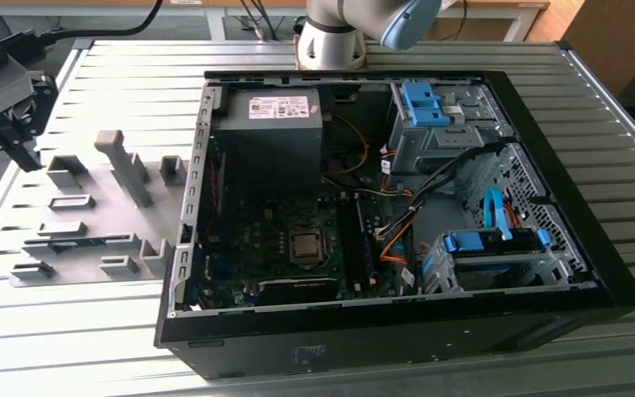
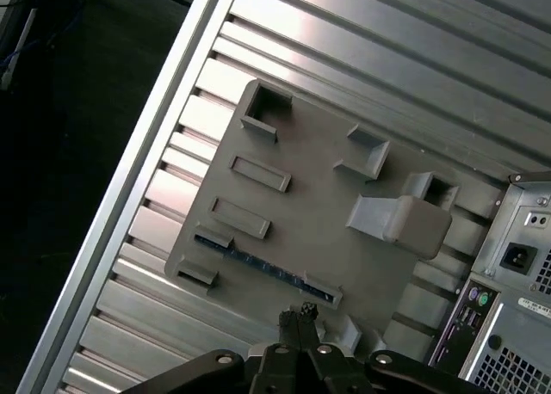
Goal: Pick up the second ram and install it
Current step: 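Pick up the second ram and move it above second insertion slot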
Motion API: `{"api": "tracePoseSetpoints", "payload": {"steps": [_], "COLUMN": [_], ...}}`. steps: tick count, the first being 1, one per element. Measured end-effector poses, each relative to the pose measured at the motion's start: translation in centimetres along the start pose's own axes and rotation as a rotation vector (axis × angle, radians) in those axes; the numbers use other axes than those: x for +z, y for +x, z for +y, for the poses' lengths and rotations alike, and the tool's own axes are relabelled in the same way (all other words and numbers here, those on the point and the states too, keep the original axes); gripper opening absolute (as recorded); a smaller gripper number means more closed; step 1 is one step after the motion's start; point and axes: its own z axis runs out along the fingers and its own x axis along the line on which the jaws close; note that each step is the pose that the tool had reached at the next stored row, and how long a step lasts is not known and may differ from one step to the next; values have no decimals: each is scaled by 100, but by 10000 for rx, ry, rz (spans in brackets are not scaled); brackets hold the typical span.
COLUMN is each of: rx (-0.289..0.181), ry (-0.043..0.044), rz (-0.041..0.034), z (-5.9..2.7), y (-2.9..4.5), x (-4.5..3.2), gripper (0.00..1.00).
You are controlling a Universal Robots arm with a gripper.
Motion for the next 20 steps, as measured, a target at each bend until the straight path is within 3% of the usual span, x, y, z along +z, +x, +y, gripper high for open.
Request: {"api": "tracePoseSetpoints", "payload": {"steps": [10, 20], "rx": [-440, -479], "ry": [2, 2], "rz": [6, 6], "z": [-5, -5], "y": [3, 2], "x": [0, 0], "gripper": [11, 11]}}
